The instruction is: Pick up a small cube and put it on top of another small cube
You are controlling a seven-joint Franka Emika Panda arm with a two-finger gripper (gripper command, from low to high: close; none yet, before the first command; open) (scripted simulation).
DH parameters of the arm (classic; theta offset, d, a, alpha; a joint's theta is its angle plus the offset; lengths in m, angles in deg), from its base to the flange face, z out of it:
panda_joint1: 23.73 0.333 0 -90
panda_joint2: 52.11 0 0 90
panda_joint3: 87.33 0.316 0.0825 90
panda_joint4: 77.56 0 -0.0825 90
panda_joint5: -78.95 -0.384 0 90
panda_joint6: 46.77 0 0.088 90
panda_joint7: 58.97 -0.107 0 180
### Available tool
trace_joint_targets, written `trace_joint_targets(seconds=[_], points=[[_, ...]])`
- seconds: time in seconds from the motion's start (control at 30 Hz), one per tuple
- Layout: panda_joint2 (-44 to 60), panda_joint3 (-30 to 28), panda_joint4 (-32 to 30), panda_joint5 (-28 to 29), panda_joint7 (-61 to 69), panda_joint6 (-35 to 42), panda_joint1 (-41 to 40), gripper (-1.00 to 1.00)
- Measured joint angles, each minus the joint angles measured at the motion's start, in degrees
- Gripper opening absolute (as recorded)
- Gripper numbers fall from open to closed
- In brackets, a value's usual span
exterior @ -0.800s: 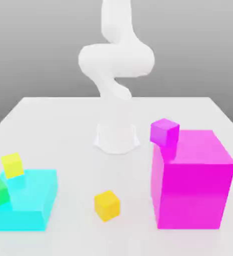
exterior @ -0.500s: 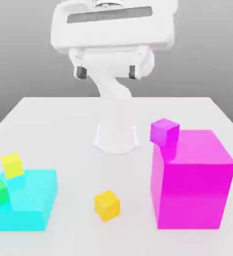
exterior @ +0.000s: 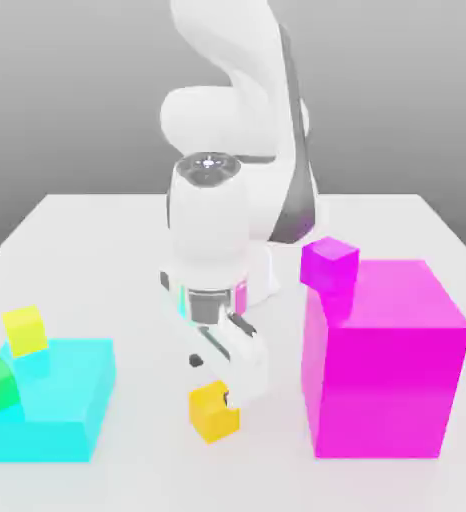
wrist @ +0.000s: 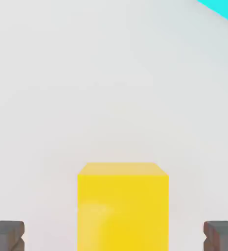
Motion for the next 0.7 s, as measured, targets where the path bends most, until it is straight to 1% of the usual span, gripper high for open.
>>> trace_joint_targets(seconds=[0.1, 0.13, 0.37, 0.47, 0.57, 0.63, 0.7], points=[[5.69, -4.60, 0.93, 2.29, -1.72, -4.64, 4.02, 0.00], [6.79, -5.48, 1.10, 2.69, -2.00, -5.53, 4.78, -1.00], [6.67, -5.43, 1.09, 2.78, -2.10, -5.55, 4.73, -1.00], [2.03, -2.31, 0.31, 0.43, -0.45, -1.79, 2.24, -1.00], [-3.51, -0.47, -0.72, -3.39, 2.40, 2.70, 1.34, -1.00], [-6.96, -0.34, -1.17, -5.06, 3.88, 5.79, 1.14, -1.00], [-8.09, -1.96, 1.54, -5.52, 6.25, 9.67, -0.47, -1.00]])
